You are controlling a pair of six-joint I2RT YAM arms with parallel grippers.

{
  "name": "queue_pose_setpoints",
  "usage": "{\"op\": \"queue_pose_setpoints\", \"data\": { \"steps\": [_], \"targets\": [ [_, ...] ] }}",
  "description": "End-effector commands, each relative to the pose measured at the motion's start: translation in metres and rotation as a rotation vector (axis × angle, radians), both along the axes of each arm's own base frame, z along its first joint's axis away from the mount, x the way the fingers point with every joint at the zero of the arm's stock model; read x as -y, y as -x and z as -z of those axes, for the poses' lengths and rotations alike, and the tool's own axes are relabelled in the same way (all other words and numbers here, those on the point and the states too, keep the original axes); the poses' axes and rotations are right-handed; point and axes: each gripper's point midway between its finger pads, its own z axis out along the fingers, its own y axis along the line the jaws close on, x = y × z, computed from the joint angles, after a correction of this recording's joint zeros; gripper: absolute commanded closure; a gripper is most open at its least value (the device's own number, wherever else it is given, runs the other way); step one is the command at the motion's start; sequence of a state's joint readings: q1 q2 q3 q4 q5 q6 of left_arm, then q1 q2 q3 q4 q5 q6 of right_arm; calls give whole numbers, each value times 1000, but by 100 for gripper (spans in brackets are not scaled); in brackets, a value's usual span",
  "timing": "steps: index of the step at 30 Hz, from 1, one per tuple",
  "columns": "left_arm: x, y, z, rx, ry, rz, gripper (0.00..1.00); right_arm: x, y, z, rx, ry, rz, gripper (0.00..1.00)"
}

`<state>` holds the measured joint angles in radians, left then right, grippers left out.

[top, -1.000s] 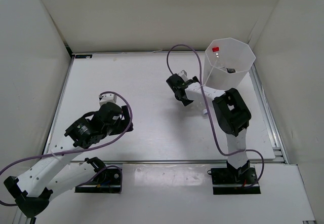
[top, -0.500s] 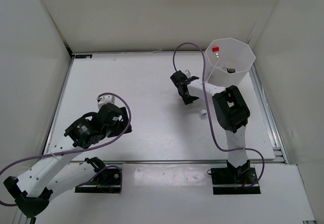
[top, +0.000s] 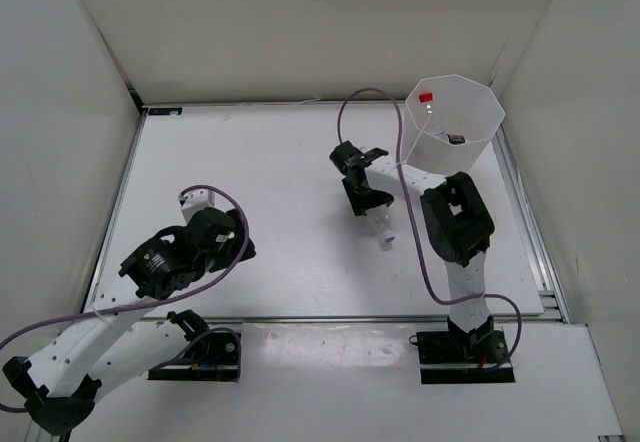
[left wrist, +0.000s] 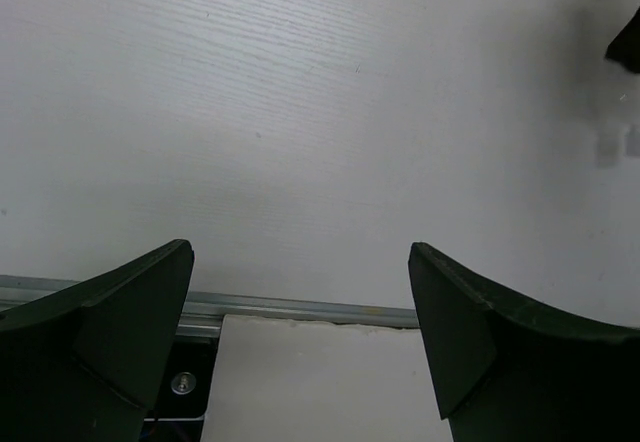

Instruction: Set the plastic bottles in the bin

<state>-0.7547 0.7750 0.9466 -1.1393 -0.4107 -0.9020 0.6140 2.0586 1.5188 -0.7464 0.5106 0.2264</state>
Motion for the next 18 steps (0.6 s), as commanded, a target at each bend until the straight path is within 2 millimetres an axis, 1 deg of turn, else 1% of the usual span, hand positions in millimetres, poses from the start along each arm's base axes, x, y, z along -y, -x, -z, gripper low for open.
{"op": "queue_pose_setpoints", "data": {
  "steps": [1, 2, 3, 5, 6, 7, 8, 9, 10, 11, 12, 13, 15, 16, 18],
  "targets": [
    [-4, -9, -3, 57, 19, -55, 0, -61, 65, -26, -143, -153, -81, 85],
    [-2, -13, -6, 75, 35, -69, 0, -82, 74, -42, -121, -173, -140, 87],
    [-1, -13, -4, 75, 35, -69, 0, -88, 81, -63, -97, -198, -157, 88],
    [1, -15, -3, 83, 43, -69, 0, -103, 86, -96, -31, -239, -186, 88],
    [1, -16, 0, 82, 42, -69, 0, -106, 81, -133, 34, -296, -180, 88],
    [3, -18, 0, 89, 49, -69, 0, -109, 79, -154, 71, -336, -176, 88],
    [3, -18, 0, 89, 49, -69, 0, -102, 71, -183, 151, -367, -147, 88],
    [5, -20, -2, 99, 52, -63, 0, -100, 62, -205, 210, -394, -132, 88],
    [6, -21, 3, 92, 45, -63, 0, -92, 47, -241, 298, -441, -99, 88],
    [5, -21, 3, 93, 36, -54, 0, -85, 38, -263, 361, -462, -73, 88],
    [5, -21, 3, 94, 29, -47, 0, -74, 30, -285, 425, -469, -62, 88],
    [5, -21, 3, 94, 29, -47, 0, -60, 10, -318, 536, -497, -16, 88],
    [7, -22, 4, 91, 17, -25, 0, -37, -4, -352, 652, -497, 4, 88],
    [7, -22, 4, 91, 17, -25, 0, -22, -22, -371, 740, -511, 33, 85],
    [9, -23, 5, 90, 6, -2, 0, -3, -39, -381, 811, -477, 57, 85]
  ]
}}
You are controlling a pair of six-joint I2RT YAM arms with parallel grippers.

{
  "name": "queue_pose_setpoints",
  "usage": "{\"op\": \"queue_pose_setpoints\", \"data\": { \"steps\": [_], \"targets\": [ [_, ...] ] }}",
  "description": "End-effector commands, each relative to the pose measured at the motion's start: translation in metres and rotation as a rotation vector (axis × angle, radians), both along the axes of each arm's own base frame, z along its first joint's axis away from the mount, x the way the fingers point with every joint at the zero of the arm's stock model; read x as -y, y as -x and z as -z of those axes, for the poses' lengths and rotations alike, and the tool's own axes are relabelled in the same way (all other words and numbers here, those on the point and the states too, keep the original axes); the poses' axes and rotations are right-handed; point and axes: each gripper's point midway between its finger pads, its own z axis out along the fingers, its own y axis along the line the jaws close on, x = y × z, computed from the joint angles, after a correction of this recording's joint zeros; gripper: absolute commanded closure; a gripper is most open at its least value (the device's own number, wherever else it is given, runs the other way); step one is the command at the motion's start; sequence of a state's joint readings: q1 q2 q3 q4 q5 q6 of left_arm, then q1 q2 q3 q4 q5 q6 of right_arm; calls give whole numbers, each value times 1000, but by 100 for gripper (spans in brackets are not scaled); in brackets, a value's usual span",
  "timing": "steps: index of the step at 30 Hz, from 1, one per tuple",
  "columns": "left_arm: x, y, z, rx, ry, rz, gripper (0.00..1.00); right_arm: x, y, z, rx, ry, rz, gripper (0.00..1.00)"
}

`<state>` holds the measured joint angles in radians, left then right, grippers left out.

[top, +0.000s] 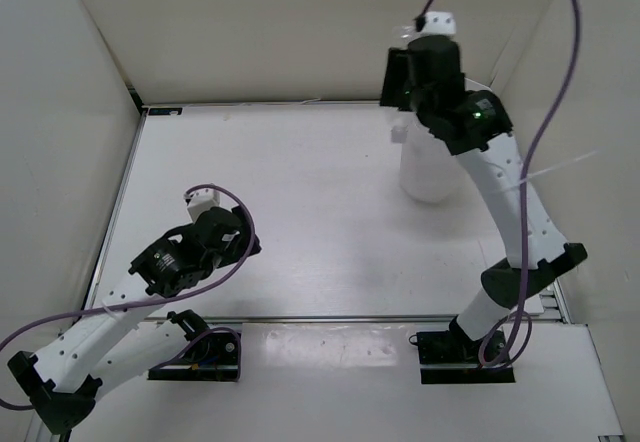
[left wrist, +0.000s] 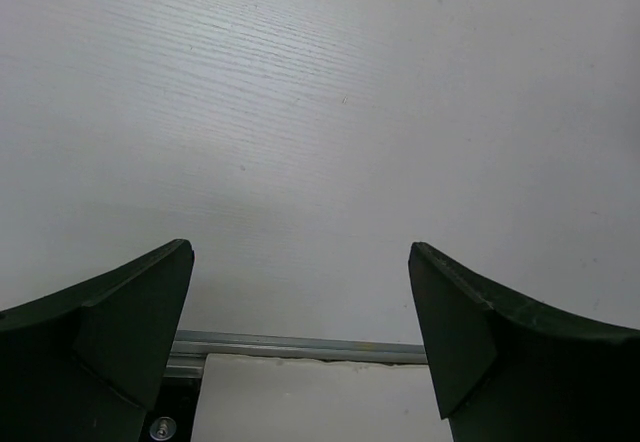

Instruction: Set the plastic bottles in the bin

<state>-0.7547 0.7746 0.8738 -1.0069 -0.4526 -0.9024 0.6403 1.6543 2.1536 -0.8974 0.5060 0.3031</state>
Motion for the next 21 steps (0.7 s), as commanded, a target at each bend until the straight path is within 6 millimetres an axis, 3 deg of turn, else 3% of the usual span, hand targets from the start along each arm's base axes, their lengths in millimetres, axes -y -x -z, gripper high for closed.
{"op": "queue_pose_setpoints", "data": {
  "steps": [1, 2, 3, 9, 14, 19, 20, 21],
  "targets": [
    [3, -5, 0, 15, -21, 24, 0, 46, -34, -19, 103, 67, 126, 85],
    [2, -5, 0, 15, -28, 32, 0, 52, -46, -17, 95, 52, 153, 85],
    [3, -6, 2, 6, -37, 32, 0, 73, -55, -26, 115, 27, 211, 85],
    [7, -9, -5, 5, -60, 65, 0, 107, -100, -17, 138, 34, 311, 82],
    [4, -12, -8, 10, -92, 64, 0, 145, -115, -5, 118, 53, 415, 82],
    [0, -17, -9, 19, -136, 56, 0, 161, -117, 19, 64, 60, 473, 80],
    [2, -19, -10, 28, -128, 55, 0, 161, -117, 23, 55, 65, 472, 74],
    [0, -21, -8, 25, -151, 55, 0, 162, -113, 26, 42, 71, 472, 36]
  ]
}}
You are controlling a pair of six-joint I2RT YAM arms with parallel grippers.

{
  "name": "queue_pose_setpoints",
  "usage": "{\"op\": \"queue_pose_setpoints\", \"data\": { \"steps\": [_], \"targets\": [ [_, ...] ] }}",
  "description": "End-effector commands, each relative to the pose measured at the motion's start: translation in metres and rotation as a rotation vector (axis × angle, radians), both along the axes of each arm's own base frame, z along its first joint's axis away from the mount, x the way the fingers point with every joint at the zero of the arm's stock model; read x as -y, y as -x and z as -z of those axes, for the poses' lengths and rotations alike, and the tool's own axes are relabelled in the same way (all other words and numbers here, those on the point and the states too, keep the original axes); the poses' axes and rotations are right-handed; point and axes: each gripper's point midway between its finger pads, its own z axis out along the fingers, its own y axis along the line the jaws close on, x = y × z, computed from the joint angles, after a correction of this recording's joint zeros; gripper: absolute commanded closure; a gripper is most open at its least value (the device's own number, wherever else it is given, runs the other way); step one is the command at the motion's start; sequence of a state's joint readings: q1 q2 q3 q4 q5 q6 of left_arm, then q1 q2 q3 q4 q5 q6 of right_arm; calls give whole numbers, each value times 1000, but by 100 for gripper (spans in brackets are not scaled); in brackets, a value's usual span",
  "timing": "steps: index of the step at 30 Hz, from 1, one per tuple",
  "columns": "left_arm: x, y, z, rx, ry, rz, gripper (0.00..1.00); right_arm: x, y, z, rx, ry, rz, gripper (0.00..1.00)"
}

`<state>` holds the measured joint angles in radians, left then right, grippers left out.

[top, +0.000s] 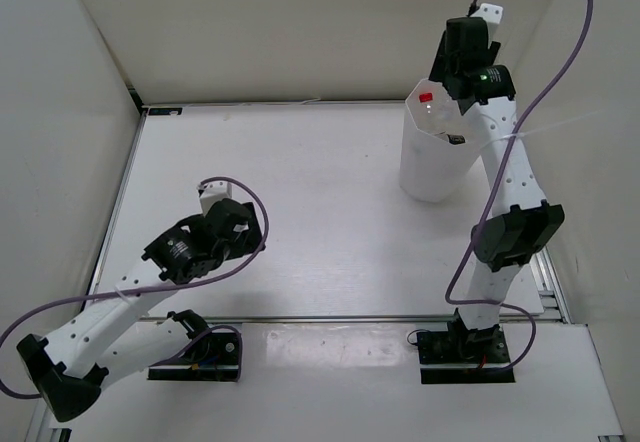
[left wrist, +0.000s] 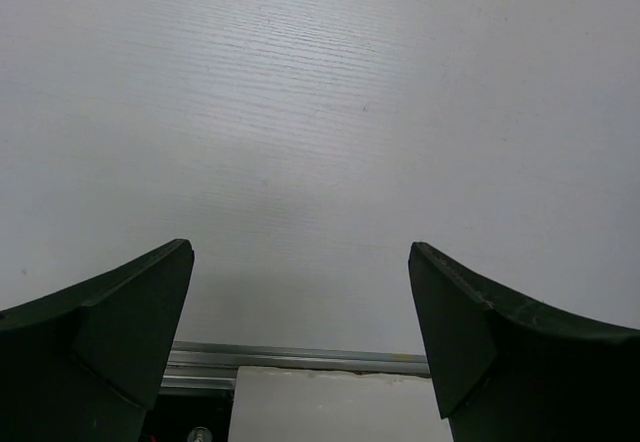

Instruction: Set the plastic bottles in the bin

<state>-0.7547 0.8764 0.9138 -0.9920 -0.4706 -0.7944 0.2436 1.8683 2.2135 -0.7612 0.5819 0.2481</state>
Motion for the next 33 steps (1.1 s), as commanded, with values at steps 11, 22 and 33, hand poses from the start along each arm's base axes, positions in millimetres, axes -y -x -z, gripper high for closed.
{"op": "queue_pose_setpoints", "data": {
  "steps": [11, 22, 33],
  "targets": [
    [-11, -33, -48, 159, -76, -28, 0, 47, 80, 21, -89, -119, 117, 0],
    [-69, -12, -95, 352, -1, -268, 0, 11, 137, 39, -254, -408, -105, 0],
    [-105, 5, -100, 418, -15, -387, 0, 2, 174, 8, -148, -392, -142, 0]
  ]
}}
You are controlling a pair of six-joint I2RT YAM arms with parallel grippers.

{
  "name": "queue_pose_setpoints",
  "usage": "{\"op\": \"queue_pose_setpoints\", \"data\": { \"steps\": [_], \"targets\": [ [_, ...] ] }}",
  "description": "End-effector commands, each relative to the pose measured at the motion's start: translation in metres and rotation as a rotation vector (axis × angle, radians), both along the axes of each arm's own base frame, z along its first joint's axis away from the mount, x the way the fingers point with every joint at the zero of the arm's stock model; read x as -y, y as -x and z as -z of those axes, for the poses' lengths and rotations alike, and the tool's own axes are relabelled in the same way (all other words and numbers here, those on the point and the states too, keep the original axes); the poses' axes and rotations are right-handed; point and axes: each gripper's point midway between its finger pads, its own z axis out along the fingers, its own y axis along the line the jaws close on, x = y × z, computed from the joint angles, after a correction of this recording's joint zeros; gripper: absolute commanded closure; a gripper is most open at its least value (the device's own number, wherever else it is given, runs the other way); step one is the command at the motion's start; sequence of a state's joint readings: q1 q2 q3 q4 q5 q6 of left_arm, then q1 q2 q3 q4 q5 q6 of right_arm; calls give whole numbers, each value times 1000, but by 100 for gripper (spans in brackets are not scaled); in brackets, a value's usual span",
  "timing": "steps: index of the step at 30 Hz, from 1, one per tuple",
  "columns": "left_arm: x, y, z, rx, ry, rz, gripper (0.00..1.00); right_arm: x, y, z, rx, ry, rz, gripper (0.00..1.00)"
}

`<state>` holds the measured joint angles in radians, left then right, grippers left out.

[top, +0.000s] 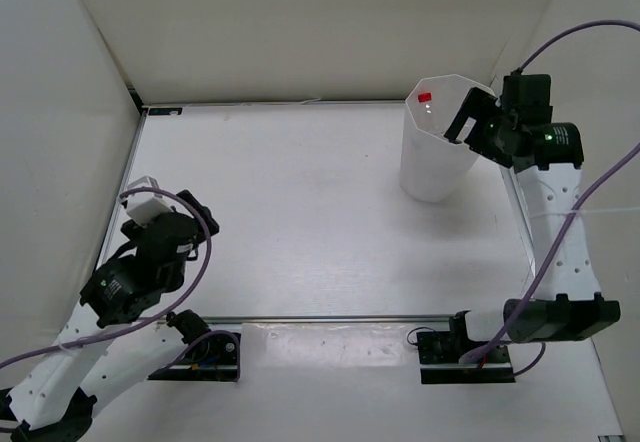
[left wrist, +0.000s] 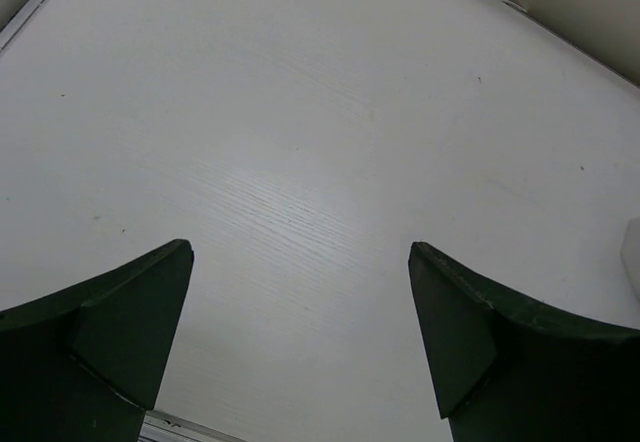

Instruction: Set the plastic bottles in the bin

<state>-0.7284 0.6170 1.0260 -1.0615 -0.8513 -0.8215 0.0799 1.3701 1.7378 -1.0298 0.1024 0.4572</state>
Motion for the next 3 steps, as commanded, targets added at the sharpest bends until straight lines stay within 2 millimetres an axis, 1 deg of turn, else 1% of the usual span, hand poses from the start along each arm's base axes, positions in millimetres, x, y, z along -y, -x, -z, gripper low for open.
{"op": "queue_pose_setpoints", "data": {
  "steps": [1, 2, 3],
  "targets": [
    [-18, 5, -1, 11, -33, -76, 0, 1, 15, -37, 124, 12, 12, 0],
    [-22, 6, -2, 18, -47, -79, 0, 4, 17, -40, 134, 30, 17, 0],
    [-20, 3, -7, 32, -65, -63, 0, 3, 19, -40, 152, 33, 2, 0]
  ]
}}
